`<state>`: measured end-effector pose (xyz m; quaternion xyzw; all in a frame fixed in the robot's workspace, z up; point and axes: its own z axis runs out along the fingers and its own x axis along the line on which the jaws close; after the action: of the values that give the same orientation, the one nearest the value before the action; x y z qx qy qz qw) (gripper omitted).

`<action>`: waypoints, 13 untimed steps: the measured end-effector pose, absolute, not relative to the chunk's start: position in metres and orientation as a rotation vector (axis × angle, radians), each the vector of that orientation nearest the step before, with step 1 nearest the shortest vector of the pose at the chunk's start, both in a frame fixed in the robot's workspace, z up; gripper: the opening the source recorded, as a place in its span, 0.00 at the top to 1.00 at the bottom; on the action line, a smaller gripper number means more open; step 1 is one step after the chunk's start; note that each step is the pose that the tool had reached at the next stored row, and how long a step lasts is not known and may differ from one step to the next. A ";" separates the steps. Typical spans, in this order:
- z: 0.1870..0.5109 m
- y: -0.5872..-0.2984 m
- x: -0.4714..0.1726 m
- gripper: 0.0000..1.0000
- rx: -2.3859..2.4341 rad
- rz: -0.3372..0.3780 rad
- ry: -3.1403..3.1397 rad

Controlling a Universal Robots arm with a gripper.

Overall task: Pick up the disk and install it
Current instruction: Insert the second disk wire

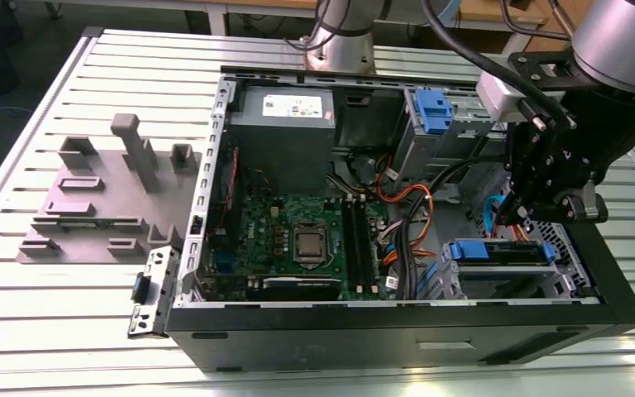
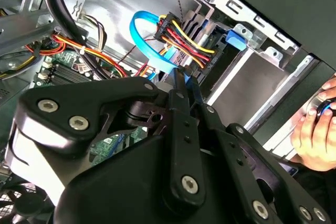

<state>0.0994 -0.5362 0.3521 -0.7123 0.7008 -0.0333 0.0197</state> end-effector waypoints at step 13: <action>0.352 -0.536 0.099 0.84 -2.209 -0.101 2.174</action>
<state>0.0993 -0.5363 0.3520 -0.7122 0.7009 -0.0325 0.0204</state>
